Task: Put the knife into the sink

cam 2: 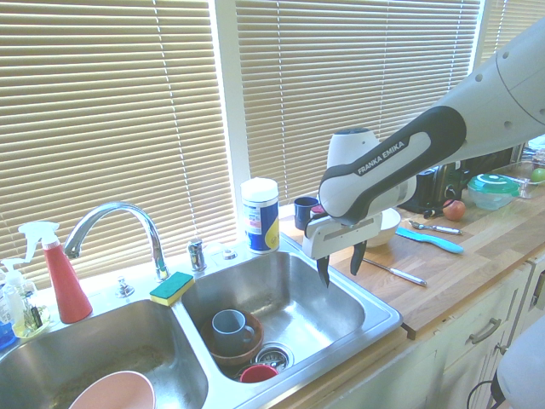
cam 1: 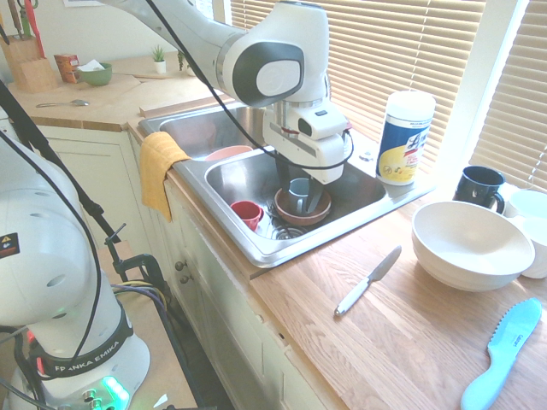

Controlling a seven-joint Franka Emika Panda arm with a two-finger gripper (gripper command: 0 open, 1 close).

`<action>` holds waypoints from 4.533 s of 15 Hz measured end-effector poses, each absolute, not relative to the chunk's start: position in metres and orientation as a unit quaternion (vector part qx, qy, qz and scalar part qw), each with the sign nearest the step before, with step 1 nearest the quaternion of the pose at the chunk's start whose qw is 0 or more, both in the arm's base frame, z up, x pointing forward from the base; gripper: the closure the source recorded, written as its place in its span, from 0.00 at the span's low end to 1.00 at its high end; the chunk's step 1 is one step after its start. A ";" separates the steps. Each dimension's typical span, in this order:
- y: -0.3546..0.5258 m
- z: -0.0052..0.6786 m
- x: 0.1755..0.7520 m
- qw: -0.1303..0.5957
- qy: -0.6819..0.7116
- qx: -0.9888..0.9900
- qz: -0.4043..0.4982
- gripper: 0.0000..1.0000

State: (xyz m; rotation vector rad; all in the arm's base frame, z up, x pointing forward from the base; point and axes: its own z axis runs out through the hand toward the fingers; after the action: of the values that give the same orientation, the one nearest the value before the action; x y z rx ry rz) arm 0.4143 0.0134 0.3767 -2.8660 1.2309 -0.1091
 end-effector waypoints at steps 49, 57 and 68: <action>-0.180 0.313 0.392 -0.021 0.270 -0.962 -0.024 1.00; -0.145 0.389 0.410 -0.002 0.295 -0.954 -0.049 1.00; 0.072 0.342 0.459 0.004 0.409 -0.907 -0.097 1.00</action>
State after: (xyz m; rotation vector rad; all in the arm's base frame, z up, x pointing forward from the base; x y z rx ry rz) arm 0.4592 0.0717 0.3418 -2.8424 1.2814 -0.3040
